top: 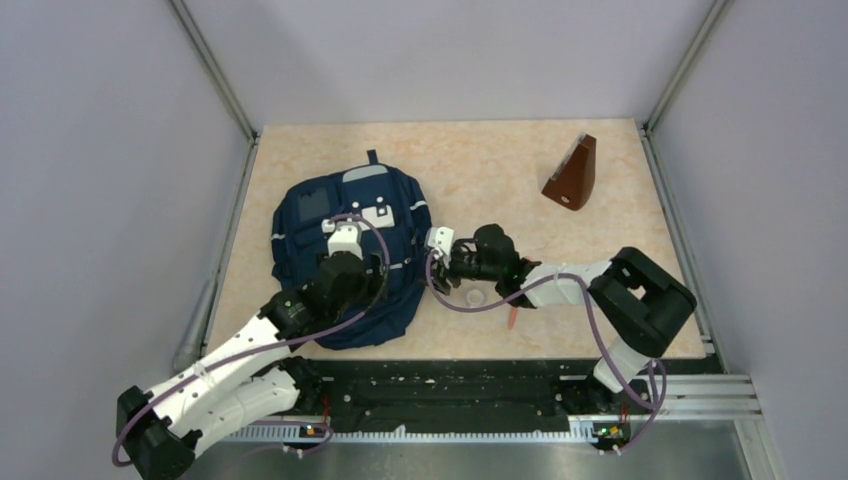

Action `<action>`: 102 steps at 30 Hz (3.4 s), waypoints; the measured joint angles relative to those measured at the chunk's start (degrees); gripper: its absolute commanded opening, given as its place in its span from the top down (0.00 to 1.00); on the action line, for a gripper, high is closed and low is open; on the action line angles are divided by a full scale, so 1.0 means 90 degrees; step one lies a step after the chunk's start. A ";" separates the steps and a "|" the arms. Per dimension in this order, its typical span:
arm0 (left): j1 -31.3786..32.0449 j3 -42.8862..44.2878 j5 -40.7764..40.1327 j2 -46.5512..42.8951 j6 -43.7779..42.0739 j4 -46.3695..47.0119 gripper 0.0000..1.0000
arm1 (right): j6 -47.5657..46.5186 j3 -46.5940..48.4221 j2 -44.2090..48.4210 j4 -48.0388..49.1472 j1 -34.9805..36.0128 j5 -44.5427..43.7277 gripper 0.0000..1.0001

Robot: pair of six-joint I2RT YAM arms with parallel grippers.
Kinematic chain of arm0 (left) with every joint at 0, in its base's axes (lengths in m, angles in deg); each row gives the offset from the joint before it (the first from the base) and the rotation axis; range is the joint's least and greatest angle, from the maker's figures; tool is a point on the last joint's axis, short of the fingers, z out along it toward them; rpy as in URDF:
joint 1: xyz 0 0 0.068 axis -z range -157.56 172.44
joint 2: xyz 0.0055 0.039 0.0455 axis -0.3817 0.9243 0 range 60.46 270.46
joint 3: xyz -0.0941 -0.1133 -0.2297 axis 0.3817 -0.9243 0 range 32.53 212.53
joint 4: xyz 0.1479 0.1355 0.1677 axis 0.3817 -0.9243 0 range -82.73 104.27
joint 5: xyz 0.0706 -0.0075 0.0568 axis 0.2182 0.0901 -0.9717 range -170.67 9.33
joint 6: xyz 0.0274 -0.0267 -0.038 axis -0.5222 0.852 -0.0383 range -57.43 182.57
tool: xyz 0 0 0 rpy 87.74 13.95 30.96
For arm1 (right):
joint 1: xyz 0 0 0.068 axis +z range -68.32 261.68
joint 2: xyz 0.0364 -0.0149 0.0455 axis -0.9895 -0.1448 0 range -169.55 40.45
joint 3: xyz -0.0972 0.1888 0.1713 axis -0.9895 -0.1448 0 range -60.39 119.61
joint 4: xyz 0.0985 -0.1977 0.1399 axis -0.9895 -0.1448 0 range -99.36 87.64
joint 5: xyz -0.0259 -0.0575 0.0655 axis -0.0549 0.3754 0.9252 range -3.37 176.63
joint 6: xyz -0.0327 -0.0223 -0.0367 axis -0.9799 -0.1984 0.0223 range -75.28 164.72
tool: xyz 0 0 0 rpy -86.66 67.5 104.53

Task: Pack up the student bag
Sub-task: Zip the student bag at the center of the board, then unzip the student bag at the center of the board.

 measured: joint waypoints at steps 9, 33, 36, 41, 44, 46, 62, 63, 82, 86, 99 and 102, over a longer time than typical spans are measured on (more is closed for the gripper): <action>-0.0508 -0.0017 0.0425 -0.0180 0.0146 0.0056 0.16 | -0.0199 0.0143 -0.0488 0.0478 0.0075 -0.0029 0.43; -0.1122 -0.0362 0.1387 0.0260 -0.0503 0.0857 0.16 | -0.0576 0.0386 -0.0100 -0.0189 0.0075 -0.0083 0.50; -0.1209 -0.0406 0.1494 0.0257 -0.0517 0.0901 0.16 | -0.0585 0.0556 -0.0104 -0.0338 0.0075 0.0015 0.52; -0.1290 -0.0464 0.1617 0.0165 -0.0539 0.0940 0.16 | -0.0573 0.1076 -0.0389 -0.0420 0.0075 0.0199 0.53; -0.1319 -0.0493 0.1671 0.0092 -0.0551 0.0945 0.16 | -0.0559 0.1270 -0.0648 -0.0466 0.0075 0.0311 0.55; -0.1328 -0.0498 0.1678 0.0083 -0.0563 0.0945 0.16 | -0.0556 0.1324 -0.0789 -0.0554 0.0075 0.0362 0.55; -0.1372 -0.0498 0.1719 0.0080 -0.0612 0.0942 0.16 | -0.0391 0.0862 -0.0709 -0.0481 -0.0029 0.0435 0.47; -0.1377 -0.0498 0.1719 0.0078 -0.0612 0.0942 0.16 | -0.0386 0.0794 -0.0656 -0.0488 -0.0068 0.0452 0.47; -0.1387 -0.0498 0.1744 0.0034 -0.0612 0.0942 0.17 | -0.0345 0.1219 -0.0826 -0.0721 -0.0163 0.0690 0.55; -0.1387 -0.0498 0.1746 0.0034 -0.0612 0.0942 0.17 | -0.0347 0.1345 -0.1047 -0.0877 -0.0155 0.0719 0.59; -0.1387 -0.0520 0.1875 0.0262 -0.0566 0.1042 0.47 | -0.0321 0.1525 -0.1294 -0.1120 0.0066 0.0396 1.00; -0.1387 -0.0636 0.1957 0.0406 -0.0527 0.1217 0.55 | -0.0214 0.1384 -0.1214 -0.1042 0.0172 0.0044 1.00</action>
